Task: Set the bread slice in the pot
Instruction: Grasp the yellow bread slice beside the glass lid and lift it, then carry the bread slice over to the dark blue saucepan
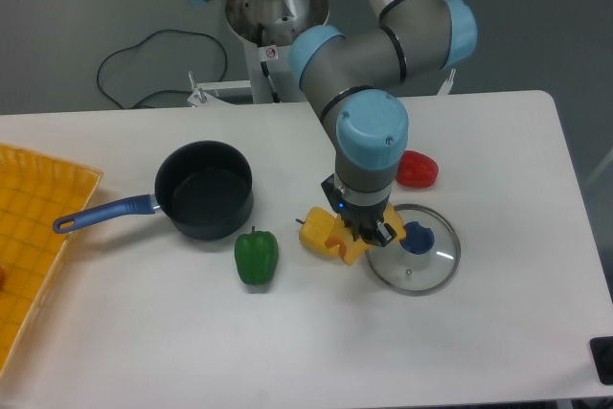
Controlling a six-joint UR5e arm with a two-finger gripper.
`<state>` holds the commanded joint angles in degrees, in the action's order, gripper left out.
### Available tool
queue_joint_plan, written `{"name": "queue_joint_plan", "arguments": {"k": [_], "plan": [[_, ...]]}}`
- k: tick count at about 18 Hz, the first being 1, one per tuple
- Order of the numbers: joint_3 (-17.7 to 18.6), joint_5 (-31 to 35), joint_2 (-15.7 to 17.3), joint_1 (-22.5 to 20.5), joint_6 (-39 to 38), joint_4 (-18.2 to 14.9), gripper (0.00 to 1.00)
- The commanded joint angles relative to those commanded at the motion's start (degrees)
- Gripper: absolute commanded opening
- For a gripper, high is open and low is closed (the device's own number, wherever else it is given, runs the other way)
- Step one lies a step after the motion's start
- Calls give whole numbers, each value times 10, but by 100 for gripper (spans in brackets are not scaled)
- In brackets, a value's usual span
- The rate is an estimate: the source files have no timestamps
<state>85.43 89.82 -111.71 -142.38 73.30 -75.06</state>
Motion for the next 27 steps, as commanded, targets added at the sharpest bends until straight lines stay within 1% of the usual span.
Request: {"name": "queue_joint_plan", "arguments": {"k": [8,13,14,16,20,27], "plan": [[3,0,17,9,-2,-50,0],[20,-1,31,13,-4,-52,0],[23,-1,33,19,-12,-52,0],[23,-1,33,29,-32,-52,0],[24,-1,33,38,-38,-53,0],[28,0,34,38,-40,-62,0]]}}
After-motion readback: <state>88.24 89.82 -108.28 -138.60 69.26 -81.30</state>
